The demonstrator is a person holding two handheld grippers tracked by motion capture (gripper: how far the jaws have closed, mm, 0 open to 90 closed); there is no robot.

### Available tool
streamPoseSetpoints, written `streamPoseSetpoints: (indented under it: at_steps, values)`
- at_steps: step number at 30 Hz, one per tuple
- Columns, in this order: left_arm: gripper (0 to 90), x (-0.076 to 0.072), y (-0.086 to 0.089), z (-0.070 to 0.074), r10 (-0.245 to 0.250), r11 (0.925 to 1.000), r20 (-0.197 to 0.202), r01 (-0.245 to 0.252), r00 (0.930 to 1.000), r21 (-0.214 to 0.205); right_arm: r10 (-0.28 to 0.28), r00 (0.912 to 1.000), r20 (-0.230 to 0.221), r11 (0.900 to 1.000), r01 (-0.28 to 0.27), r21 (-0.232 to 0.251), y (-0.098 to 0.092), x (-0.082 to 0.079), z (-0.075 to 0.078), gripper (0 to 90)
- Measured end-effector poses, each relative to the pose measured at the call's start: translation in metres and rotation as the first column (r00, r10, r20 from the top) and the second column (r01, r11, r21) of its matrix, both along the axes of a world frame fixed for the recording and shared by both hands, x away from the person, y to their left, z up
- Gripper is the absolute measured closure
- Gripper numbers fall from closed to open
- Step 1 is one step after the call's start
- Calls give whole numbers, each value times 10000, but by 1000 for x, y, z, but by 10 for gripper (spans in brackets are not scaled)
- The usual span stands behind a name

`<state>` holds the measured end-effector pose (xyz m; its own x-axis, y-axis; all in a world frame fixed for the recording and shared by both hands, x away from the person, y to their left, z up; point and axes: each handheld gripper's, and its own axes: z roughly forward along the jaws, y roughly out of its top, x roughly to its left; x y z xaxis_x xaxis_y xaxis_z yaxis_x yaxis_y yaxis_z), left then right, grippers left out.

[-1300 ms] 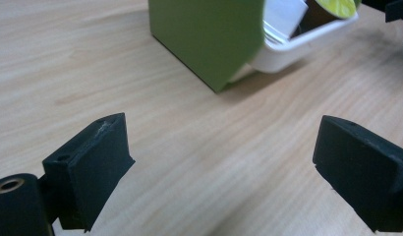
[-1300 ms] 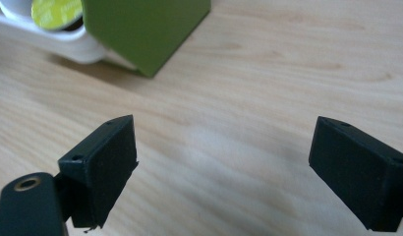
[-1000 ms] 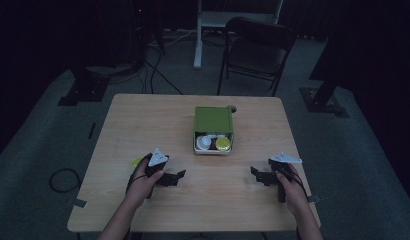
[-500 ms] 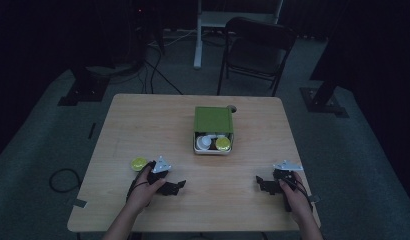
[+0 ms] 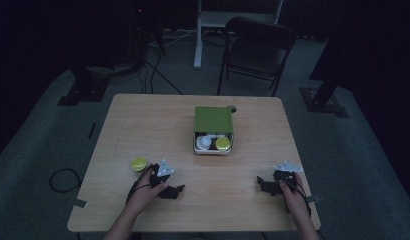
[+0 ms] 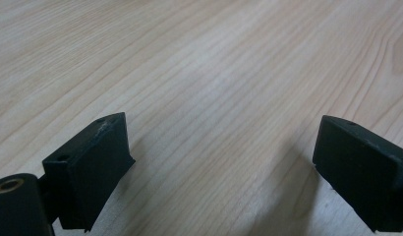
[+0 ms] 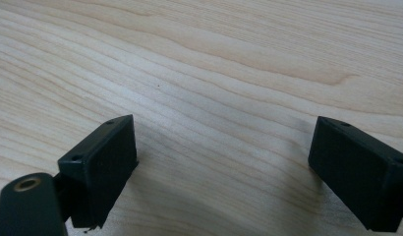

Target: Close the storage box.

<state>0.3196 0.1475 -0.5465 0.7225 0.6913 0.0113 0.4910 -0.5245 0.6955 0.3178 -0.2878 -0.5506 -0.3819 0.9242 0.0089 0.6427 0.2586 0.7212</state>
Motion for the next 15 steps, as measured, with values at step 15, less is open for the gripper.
streamPoseSetpoints:
  at_steps: [15]
  values:
    - [49, -1, -1, 0, 235, 9997, -33, -235, 9997, 102, -16, 10000, 2, 10000, 16, 18, 0, 0, 0, 104]
